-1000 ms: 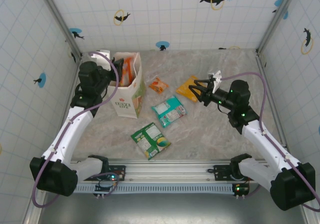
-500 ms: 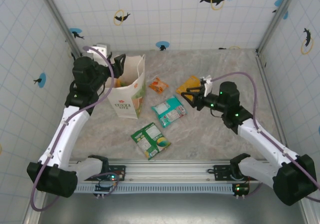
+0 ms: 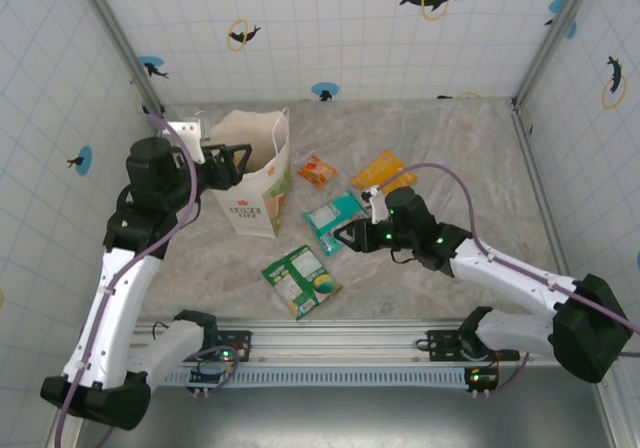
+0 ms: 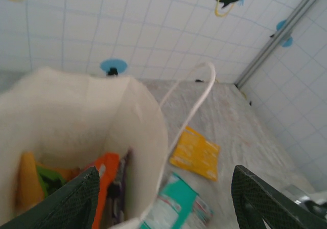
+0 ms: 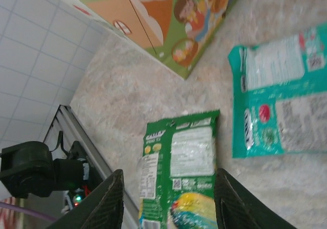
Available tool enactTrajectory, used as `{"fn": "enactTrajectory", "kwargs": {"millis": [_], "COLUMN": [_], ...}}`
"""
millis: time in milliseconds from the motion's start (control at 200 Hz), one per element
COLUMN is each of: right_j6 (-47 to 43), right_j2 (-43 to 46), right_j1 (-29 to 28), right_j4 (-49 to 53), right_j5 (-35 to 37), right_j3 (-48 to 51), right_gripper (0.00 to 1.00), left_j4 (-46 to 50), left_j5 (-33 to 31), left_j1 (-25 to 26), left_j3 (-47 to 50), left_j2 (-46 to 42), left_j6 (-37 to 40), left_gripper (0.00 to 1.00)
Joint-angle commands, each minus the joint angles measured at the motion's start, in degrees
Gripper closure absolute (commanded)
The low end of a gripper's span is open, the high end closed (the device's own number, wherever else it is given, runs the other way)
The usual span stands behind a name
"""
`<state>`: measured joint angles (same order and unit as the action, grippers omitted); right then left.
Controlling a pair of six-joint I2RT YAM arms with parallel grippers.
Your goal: Place the snacks into the paper bag
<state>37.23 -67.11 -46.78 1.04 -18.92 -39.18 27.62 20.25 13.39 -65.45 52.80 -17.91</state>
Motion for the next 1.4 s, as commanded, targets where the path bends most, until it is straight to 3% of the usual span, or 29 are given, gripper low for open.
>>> {"fn": "enactTrajectory", "kwargs": {"millis": [0,210,340,480,686,961,1261,1396], "right_j6": [8.8,18.9,29.0,36.9,41.4,43.2,44.4,43.7], "right_j2": [-2.0,-5.7,-8.2,-7.8,-10.6,-17.7,-25.5,-25.6], "right_j1": [-2.8,-10.9,-12.6,-15.4,-17.1,-16.9,-16.3,-16.0], "right_j4": [2.6,-1.2,0.7,-8.4,-21.2,-30.7,-36.7,-37.6], "right_j5": [1.5,1.9,3.6,5.4,5.9,6.7,7.3,8.3], "right_j3": [1.8,5.7,8.1,13.3,17.8,17.7,15.8,17.1], "right_gripper": [0.50,0.47,0.46,0.46,0.46,0.48,0.62,0.78], "left_j4": [9.7,17.9,19.8,19.7,19.1,19.4,18.8,18.6], "left_j5": [4.2,4.1,4.7,5.2,5.5,5.5,5.8,5.6], "left_j1": [-0.5,-0.5,-0.5,-0.5,-0.5,-0.5,-0.5,-0.5], "left_j3": [4.3,8.5,12.5,16.2,18.8,19.0,19.8,19.5], "left_j2": [-2.6,-6.9,-9.7,-12.1,-13.9,-14.1,-13.5,-13.3], "left_j6": [-7.7,-10.7,-12.8,-14.3,-14.9,-13.5,-12.8,-12.1], "left_gripper": [0.31,0.31,0.31,0.31,0.32,0.32,0.32,0.32]}}
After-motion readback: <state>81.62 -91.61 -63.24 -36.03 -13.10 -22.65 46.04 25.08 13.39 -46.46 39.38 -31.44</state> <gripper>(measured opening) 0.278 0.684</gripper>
